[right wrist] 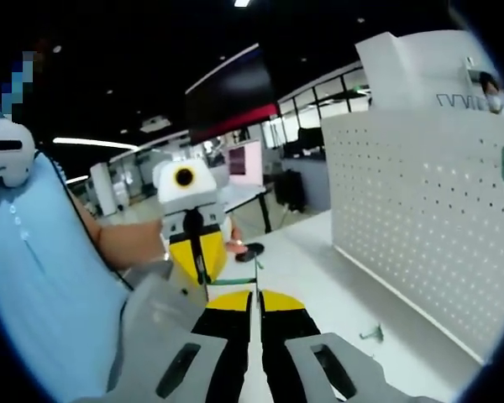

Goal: Insert the hook assembly into the mounting plate slot until the hook locks in place.

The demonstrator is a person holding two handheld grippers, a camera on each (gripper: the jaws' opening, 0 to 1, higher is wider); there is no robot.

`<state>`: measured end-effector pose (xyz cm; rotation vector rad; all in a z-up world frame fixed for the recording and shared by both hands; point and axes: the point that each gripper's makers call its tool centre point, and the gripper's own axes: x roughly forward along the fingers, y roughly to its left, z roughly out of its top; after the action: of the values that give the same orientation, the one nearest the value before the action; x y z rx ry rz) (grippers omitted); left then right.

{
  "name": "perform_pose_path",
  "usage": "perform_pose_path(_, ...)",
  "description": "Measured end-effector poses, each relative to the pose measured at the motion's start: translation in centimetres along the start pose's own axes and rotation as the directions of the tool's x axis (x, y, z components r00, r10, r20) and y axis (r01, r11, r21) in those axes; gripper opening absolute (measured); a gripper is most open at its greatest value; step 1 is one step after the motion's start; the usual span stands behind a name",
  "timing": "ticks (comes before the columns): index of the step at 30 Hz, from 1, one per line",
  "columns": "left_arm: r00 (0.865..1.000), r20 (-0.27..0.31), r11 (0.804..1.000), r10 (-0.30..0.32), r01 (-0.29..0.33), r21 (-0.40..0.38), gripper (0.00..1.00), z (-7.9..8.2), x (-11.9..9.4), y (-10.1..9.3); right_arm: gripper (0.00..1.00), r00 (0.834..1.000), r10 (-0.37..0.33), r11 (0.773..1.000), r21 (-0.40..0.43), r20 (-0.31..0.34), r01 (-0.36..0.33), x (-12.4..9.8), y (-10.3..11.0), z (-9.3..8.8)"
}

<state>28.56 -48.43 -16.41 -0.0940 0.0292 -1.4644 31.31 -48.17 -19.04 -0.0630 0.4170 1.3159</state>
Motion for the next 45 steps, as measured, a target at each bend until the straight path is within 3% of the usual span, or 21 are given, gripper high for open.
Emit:
perform_pose_path(15,1.0,0.001,1.0,0.008,-0.008,0.01,0.05,0.1,0.1,0.2,0.0,1.0,0.006,1.0,-0.011,0.001,-0.006,-0.1,-0.3,0.0)
perform_pose_path(29,1.0,0.005,1.0,-0.012,0.012,0.006,0.14,1.1,-0.5,-0.2,0.0,1.0,0.011,1.0,0.001,0.007,-0.011,-0.5,-0.3,-0.1)
perform_pose_path(39,0.999,0.001,0.999,0.053,-0.053,0.005,0.12,1.5,-2.3,1.8,0.0,0.999,0.033,0.999,-0.01,0.004,-0.033,-0.5,0.4,-0.1)
perform_pose_path(45,0.999,-0.01,0.999,0.051,-0.051,0.001,0.12,1.1,-1.7,2.3,0.0,0.998,0.056,0.998,-0.021,0.002,-0.056,-0.2,1.0,0.1)
